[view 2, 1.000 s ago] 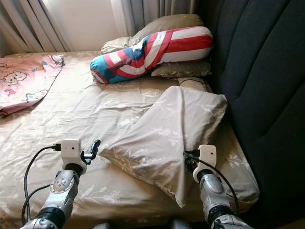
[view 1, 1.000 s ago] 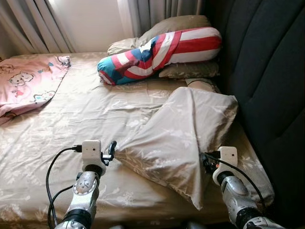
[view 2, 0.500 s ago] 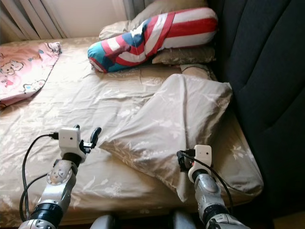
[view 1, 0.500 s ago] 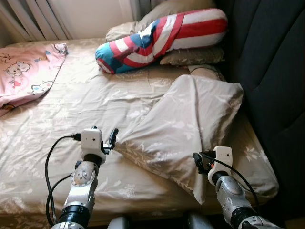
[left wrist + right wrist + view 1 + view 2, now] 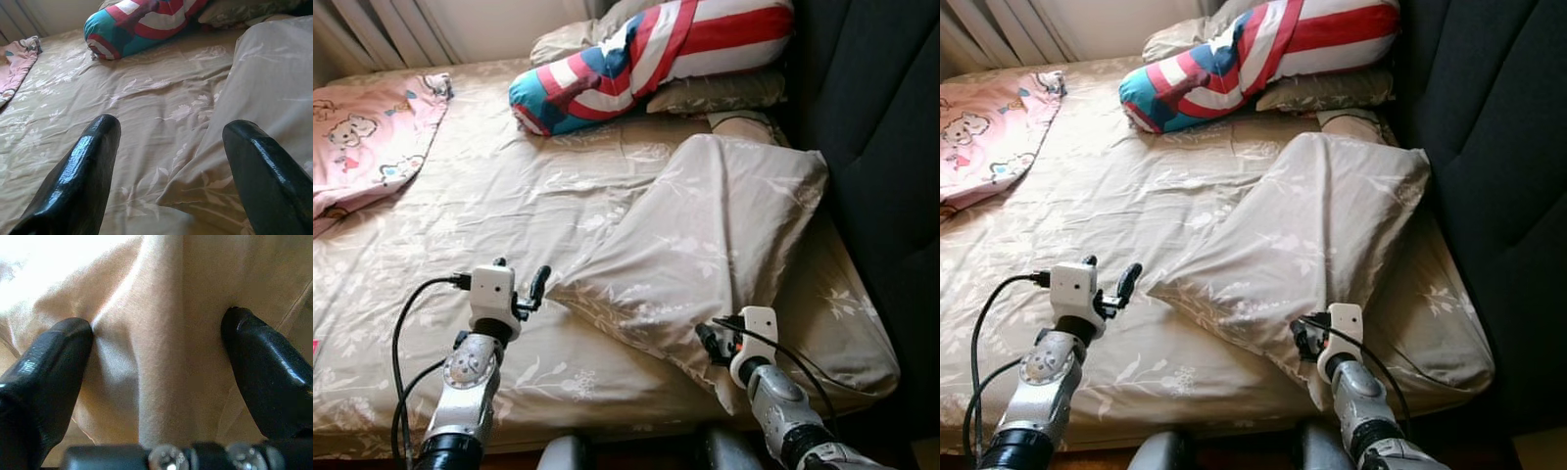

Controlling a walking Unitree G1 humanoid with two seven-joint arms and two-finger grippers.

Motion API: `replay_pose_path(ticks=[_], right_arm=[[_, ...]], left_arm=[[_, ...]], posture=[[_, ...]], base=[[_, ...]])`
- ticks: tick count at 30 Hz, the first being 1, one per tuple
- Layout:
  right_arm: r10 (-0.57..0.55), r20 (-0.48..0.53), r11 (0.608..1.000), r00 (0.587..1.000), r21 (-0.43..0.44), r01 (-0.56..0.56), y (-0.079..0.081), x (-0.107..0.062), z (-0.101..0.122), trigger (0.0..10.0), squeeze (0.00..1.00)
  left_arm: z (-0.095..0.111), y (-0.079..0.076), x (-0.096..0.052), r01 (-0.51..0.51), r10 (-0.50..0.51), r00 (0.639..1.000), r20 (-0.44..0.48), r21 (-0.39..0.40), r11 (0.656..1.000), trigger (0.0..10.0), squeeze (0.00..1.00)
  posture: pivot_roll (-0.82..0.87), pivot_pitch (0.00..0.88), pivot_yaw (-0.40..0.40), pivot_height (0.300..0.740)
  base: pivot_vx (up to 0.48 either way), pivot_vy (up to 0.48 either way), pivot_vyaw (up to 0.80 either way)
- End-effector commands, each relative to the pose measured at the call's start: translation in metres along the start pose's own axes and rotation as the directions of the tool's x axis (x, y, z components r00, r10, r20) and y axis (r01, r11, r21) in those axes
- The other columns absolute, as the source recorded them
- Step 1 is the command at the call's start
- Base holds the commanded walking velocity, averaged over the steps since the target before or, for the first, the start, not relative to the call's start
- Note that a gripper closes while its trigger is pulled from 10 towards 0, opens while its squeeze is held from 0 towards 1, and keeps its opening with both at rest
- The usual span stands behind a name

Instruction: Clean up the room

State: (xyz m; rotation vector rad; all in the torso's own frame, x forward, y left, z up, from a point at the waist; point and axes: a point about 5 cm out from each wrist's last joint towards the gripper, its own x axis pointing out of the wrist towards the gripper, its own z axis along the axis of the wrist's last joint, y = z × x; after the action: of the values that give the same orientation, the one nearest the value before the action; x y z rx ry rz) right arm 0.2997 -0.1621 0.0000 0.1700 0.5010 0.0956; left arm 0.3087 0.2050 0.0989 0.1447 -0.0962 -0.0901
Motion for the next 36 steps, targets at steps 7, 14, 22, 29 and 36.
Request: replay_pose_path(ticks=[7,14,22,29,36], right_arm=[[0.003,-0.146,1.0,0.989,-0.017,-0.006,0.007,-0.005,-0.029,10.0,0.0],[0.054,-0.199,0.998,0.978,-0.007,-0.056,0.019,-0.005,-0.037,10.0,0.0],[0.074,-0.224,0.997,0.972,0.016,-0.073,0.02,-0.009,-0.047,0.0,0.0],[0.074,-0.245,0.997,0.967,0.015,-0.073,0.017,-0.013,-0.056,0.0,0.0],[0.073,-0.254,0.997,0.964,0.018,-0.071,0.014,-0.015,-0.058,0.0,0.0]], left_arm=[[0.005,0.01,-0.007,-0.003,0.004,1.0,-0.019,0.023,1.0,10.0,0.0],[0.009,0.014,-0.013,0.013,-0.012,0.999,-0.031,0.044,0.999,10.0,0.0],[0.01,0.02,-0.016,0.006,-0.003,0.999,-0.047,0.059,0.998,10.0,0.0],[0.006,0.013,-0.02,0.006,-0.002,0.997,-0.075,0.041,0.999,10.0,0.0],[0.005,0.011,-0.02,-0.001,0.004,0.996,-0.087,0.031,1.0,10.0,0.0]], posture=[[0.04,0.223,0.125,0.656],[0.07,0.256,0.145,0.656],[0.08,0.278,0.15,0.656],[0.06,0.285,0.139,0.656],[0.06,0.276,0.121,0.656]], base=[[0.0,0.0,0.0],[0.0,0.0,0.0],[0.0,0.0,0.0],[0.0,0.0,0.0],[0.0,0.0,0.0]])
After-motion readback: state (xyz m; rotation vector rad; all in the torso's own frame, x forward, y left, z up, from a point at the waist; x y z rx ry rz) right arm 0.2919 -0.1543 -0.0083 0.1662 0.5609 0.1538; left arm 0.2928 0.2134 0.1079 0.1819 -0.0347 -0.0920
